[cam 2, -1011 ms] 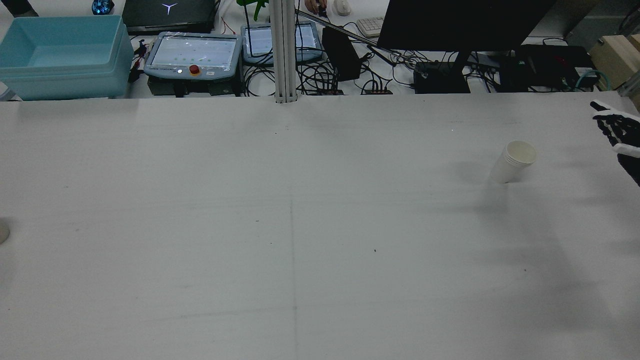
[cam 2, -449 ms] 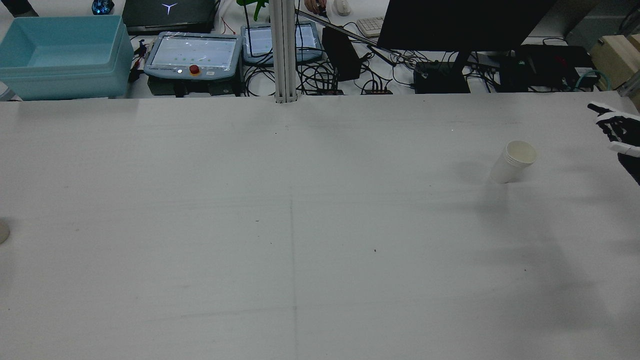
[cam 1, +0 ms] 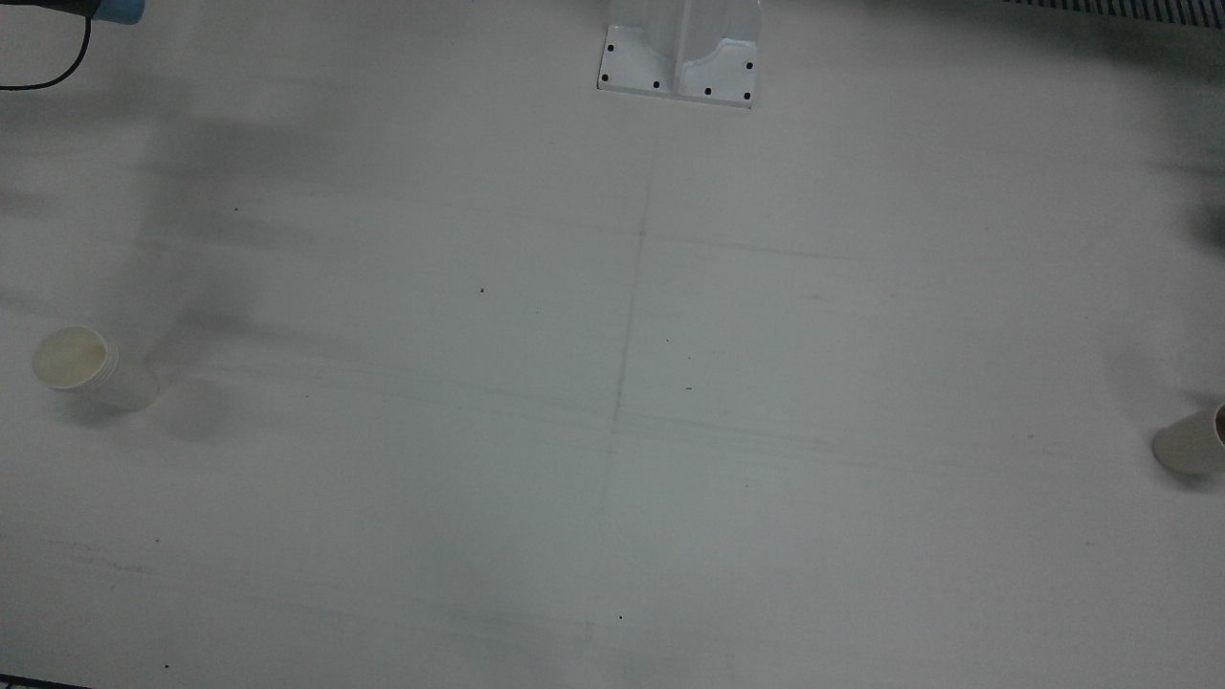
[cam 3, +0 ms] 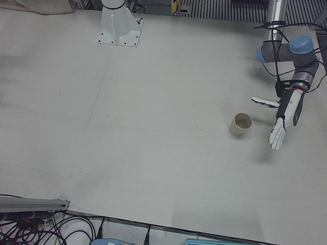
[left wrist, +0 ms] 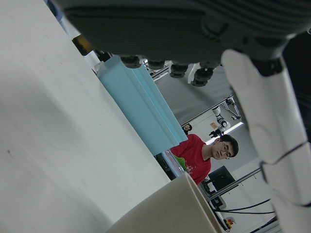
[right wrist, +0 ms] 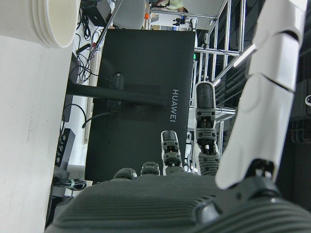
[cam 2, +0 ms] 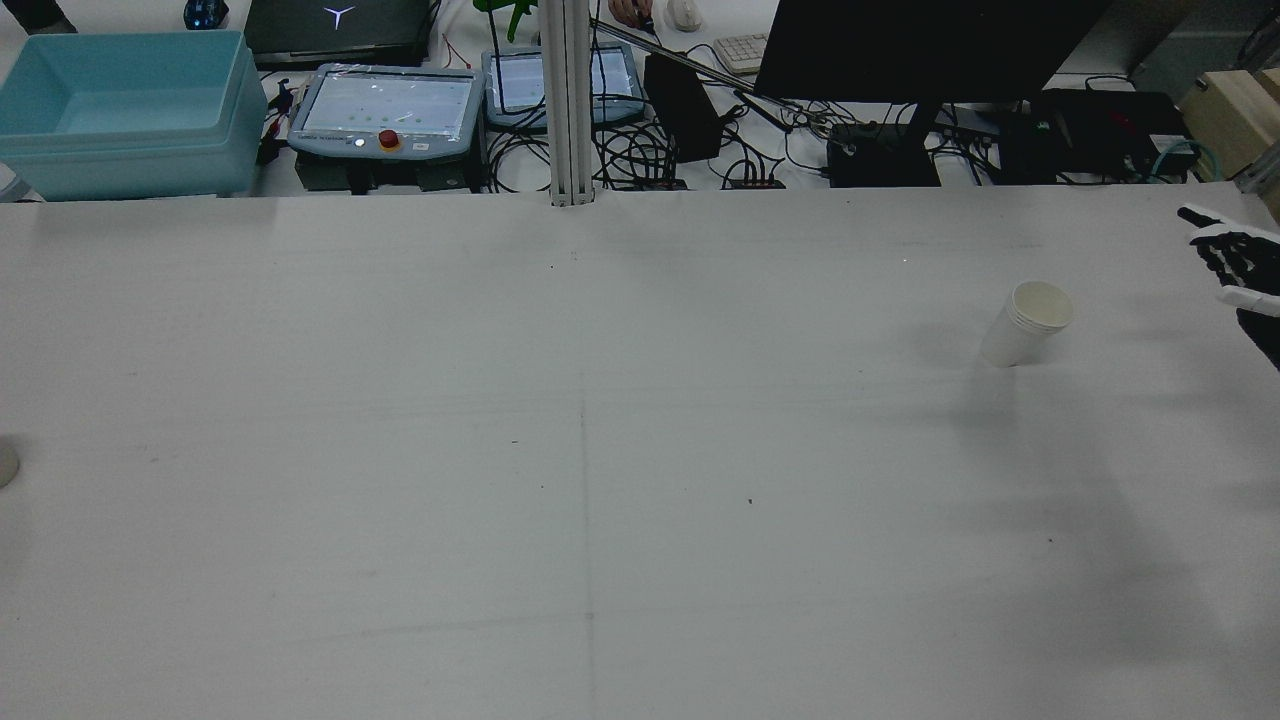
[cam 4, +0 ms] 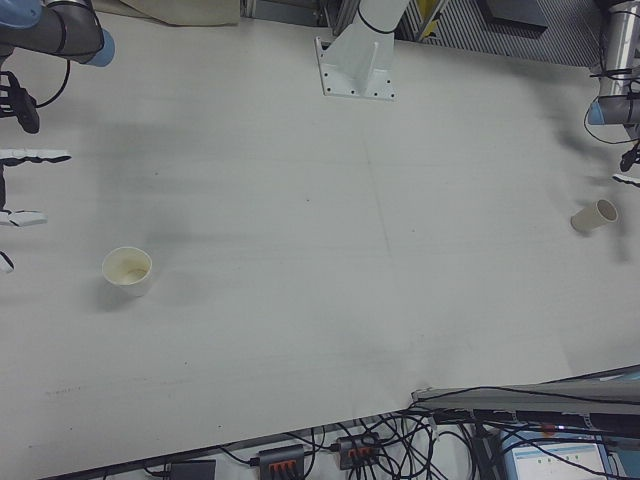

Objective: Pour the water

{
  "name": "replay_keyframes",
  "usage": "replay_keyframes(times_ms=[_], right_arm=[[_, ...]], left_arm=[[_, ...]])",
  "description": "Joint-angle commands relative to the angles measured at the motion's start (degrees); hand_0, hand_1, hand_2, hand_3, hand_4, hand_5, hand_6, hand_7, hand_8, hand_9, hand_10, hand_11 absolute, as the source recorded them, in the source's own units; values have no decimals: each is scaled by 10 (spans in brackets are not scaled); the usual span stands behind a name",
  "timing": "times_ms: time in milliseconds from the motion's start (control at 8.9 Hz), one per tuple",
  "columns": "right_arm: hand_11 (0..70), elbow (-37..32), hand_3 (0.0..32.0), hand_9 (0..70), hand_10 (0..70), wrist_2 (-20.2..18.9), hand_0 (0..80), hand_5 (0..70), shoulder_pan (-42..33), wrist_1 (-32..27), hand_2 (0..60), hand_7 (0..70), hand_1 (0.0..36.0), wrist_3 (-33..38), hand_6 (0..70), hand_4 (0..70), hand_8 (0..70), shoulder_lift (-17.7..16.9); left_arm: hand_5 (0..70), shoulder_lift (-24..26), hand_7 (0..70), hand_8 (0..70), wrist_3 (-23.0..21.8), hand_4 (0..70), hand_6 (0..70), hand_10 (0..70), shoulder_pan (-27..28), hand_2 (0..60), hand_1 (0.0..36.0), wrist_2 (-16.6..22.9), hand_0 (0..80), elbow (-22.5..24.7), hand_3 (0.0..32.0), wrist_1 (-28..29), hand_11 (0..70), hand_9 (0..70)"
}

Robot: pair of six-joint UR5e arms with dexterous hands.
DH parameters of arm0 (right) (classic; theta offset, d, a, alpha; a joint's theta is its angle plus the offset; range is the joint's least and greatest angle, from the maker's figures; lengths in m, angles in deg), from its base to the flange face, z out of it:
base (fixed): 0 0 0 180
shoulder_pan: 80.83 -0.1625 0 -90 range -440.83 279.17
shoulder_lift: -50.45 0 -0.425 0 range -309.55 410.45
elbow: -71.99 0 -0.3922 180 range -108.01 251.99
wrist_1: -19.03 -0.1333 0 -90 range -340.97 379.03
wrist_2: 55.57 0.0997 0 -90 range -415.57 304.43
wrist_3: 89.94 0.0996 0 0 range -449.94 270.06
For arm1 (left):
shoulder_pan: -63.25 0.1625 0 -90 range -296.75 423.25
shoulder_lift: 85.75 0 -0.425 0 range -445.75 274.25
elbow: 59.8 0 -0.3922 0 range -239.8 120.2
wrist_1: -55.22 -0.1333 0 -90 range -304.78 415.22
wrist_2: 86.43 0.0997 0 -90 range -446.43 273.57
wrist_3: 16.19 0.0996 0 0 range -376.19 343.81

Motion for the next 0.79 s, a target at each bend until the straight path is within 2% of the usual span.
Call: replay_keyframes(times_ms=[0, 112, 225, 337, 449, 562, 674], right_arm=[[0, -1, 0, 21, 0, -1, 541, 244, 0, -1, 73, 175, 181, -2, 117, 262, 13, 0], [0, -1, 0, 20, 0, -2, 539, 238, 0, -1, 68, 170, 179, -2, 111, 248, 12, 0], [0, -1, 0, 20, 0, -2, 539, 240, 0, -1, 66, 171, 178, -2, 112, 247, 12, 0], [0, -1, 0, 19, 0, -2, 535, 235, -1, -1, 62, 166, 176, -2, 106, 234, 11, -1], [0, 0, 0, 18, 0, -2, 534, 231, -1, -1, 61, 163, 175, -1, 104, 225, 10, -2], [0, 0, 0, 18, 0, -2, 532, 230, -1, -2, 60, 160, 175, -1, 101, 221, 10, -2], [0, 0, 0, 17, 0, -2, 533, 228, -1, -2, 59, 158, 175, -1, 99, 219, 9, -3]], left_arm=[[4, 0, 45, 0, -24, 114, 30, 0, 30, 5, 167, -15, 543, -8, 0, 9, 13, 0], [0, 0, 41, 0, -61, 112, 29, 2, 31, 6, 145, -53, 519, -8, 0, 12, 21, 0], [0, 0, 43, 0, -65, 103, 24, 5, 33, 5, 139, -55, 511, 0, 0, 4, 26, 0], [0, 0, 41, 0, -58, 104, 21, 0, 33, 7, 147, -52, 520, 14, 0, -26, 18, 0], [6, 1, 46, 0, -26, 124, 32, 0, 42, 8, 161, -49, 534, 15, 0, -31, 14, 0], [6, 2, 46, 0, -9, 120, 34, 0, 62, 14, 159, -47, 530, 15, 0, -29, 3, 0], [6, 1, 44, 0, -8, 121, 33, 0, 70, 14, 157, -47, 528, 15, 0, -30, 3, 0]])
